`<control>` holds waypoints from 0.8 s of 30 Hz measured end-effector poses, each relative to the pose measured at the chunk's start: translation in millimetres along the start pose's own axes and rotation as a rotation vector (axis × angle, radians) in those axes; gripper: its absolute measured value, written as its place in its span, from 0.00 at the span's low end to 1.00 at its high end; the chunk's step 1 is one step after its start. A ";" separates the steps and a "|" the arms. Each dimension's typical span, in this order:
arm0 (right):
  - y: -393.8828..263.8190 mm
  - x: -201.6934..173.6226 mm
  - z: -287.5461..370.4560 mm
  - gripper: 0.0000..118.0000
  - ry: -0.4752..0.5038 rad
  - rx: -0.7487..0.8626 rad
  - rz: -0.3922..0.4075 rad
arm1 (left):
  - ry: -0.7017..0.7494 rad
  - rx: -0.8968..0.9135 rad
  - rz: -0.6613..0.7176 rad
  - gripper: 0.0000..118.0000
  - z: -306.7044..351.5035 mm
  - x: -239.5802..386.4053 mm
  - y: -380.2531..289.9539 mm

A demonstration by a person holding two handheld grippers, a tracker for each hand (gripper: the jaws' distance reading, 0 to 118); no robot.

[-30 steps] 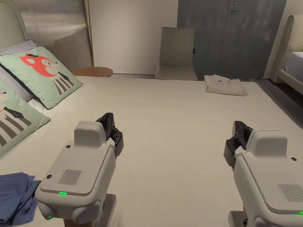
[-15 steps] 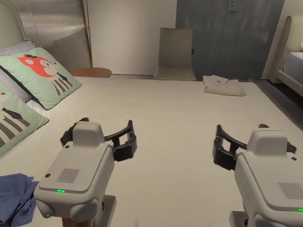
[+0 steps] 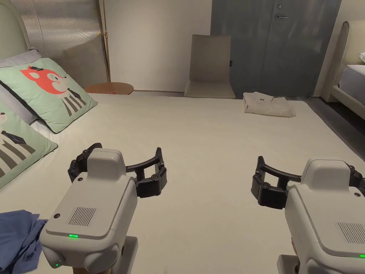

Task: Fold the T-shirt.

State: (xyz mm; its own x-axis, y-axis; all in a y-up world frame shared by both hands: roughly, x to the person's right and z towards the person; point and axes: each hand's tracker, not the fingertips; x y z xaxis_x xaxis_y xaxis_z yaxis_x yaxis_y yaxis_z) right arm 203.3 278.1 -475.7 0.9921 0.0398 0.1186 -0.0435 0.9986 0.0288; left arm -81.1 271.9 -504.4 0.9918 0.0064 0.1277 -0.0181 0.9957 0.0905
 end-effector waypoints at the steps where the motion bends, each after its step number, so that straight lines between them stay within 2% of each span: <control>1: -0.3 0.0 -0.4 1.00 0.000 0.000 -0.001 | 0.000 -0.001 0.002 0.94 -0.2 -0.2 -0.2; 24: 9.2 -6.9 8.7 1.00 0.016 0.008 0.003 | -0.007 -0.012 0.010 0.94 0.6 -1.8 1.1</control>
State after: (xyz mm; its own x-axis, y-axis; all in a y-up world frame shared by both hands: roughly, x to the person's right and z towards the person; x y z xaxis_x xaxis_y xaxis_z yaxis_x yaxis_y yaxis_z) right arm 194.9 286.7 -467.6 0.9938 0.0433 0.1028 -0.0473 0.9982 0.0369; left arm -82.9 273.0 -504.0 0.9907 0.0154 0.1350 -0.0260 0.9967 0.0771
